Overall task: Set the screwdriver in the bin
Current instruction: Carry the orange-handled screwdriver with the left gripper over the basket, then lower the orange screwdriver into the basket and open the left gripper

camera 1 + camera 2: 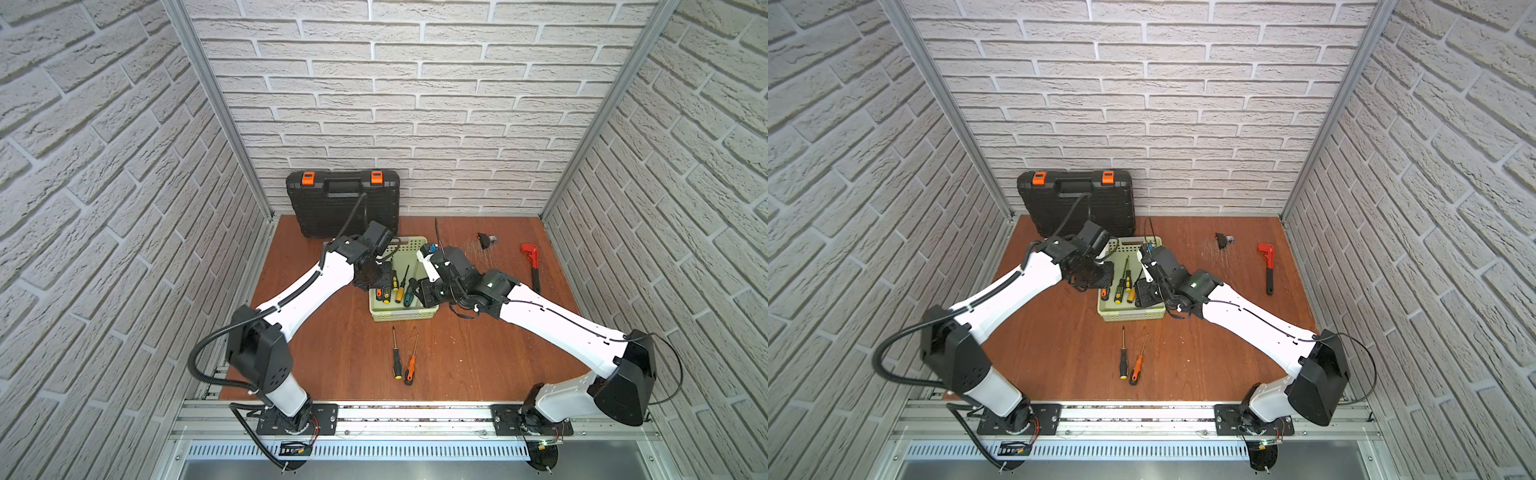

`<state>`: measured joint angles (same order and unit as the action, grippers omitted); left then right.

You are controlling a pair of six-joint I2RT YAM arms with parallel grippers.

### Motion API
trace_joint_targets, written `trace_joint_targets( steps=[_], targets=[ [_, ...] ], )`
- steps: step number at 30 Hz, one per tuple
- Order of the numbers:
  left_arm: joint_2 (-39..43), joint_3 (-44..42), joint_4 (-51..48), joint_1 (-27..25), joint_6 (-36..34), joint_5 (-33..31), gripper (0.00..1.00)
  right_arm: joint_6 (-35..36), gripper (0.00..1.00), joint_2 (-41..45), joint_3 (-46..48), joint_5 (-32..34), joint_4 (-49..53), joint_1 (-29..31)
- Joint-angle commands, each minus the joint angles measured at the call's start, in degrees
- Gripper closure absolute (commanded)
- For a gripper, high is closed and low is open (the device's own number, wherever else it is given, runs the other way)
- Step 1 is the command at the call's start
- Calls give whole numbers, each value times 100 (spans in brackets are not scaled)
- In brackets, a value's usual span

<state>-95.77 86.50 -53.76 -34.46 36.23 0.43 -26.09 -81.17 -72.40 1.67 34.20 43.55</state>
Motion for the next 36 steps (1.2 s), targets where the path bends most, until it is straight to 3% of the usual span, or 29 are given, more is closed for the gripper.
trace_joint_targets(
  steps=[1,10,24,32,36],
  targets=[
    [-465,406,-158,191,-493,80,94,-43,68,245,136,-28,34,-5],
    [-1657,702,-85,378,-581,191,94,-49,68,278,380,-193,20,-2],
    [-2379,682,165,407,-350,151,88,101,67,223,461,-237,-33,-11],
    [-2208,561,396,353,-223,133,67,60,66,237,537,-264,-107,-9],
    [-1936,585,429,317,-178,-11,63,43,67,267,552,-264,-102,-13]
  ],
)
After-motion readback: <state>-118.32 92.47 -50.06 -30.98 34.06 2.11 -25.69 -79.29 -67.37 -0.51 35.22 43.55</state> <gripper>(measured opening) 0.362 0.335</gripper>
